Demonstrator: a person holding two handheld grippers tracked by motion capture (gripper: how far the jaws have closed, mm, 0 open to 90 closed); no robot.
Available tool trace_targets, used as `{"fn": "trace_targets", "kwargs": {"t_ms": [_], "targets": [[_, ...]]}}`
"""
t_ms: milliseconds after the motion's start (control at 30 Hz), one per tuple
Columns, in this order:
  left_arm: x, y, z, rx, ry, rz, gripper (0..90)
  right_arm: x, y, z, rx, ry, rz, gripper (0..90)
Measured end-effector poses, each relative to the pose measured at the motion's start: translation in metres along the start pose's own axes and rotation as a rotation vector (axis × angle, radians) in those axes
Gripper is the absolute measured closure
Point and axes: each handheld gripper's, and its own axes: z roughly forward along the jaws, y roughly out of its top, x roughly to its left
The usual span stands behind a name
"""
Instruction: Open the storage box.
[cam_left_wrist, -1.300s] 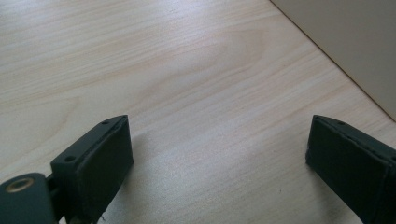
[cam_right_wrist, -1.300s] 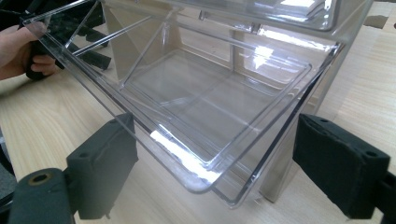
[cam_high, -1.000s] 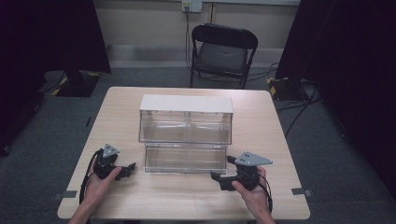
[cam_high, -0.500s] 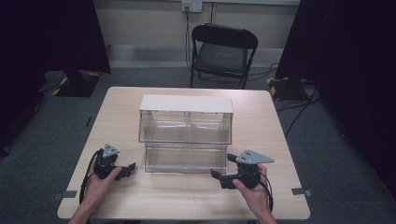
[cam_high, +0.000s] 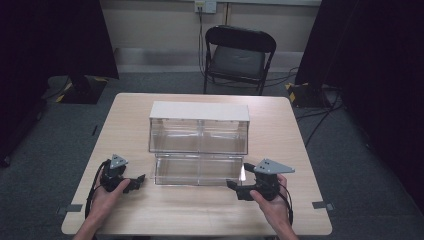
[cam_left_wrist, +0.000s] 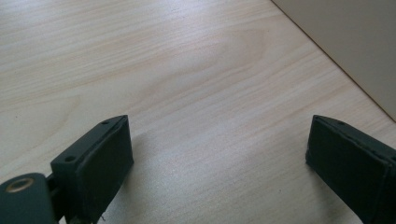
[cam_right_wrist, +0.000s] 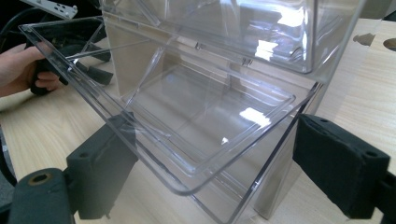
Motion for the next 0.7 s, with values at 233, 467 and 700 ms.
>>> {"fn": "trace_targets", "kwargs": {"t_ms": [233, 467, 700], "targets": [[0.0000, 0.0000, 0.0000, 0.001, 0.000, 0.000, 6.7, -0.0011, 0.0036, -0.0001, 0.004, -0.003, 0.000, 13.1], [0.0000, 0.0000, -0.0001, 0.001, 0.000, 0.000, 6.7, -0.0026, 0.0051, -0.0003, 0.013, 0.001, -0.003, 13.4], [0.0003, 0.0001, -0.0003, 0.004, 0.000, 0.004, 6.7, -0.0032, 0.0100, 0.0001, 0.007, 0.001, -0.004, 13.4]]}}
